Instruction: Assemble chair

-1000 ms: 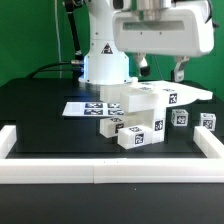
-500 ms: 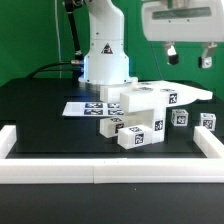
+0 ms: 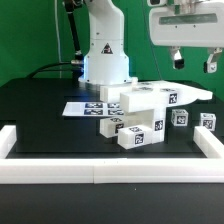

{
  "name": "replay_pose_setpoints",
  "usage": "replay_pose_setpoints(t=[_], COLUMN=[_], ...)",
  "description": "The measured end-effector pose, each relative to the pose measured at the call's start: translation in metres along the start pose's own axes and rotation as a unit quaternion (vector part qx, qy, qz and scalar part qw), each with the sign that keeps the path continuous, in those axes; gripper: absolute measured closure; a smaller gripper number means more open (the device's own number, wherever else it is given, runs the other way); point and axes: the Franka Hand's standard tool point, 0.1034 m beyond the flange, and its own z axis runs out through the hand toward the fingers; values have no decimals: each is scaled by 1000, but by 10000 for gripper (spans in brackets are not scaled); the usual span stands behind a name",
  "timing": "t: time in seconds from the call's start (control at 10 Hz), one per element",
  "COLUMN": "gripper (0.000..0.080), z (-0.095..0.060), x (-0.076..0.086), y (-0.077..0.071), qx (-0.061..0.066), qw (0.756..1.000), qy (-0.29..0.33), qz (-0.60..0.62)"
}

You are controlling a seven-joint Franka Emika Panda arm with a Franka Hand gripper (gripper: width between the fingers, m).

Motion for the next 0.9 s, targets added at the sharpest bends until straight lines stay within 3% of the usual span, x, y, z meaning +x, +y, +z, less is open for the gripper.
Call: replay_pose_setpoints(t=[0.4,0.9], gripper=[151,151], z=[17,38], x=[-46,-69], y=[5,9], qx=[-12,-28], qw=[1000,1000], qy=[-4,-5], qz=[9,-2])
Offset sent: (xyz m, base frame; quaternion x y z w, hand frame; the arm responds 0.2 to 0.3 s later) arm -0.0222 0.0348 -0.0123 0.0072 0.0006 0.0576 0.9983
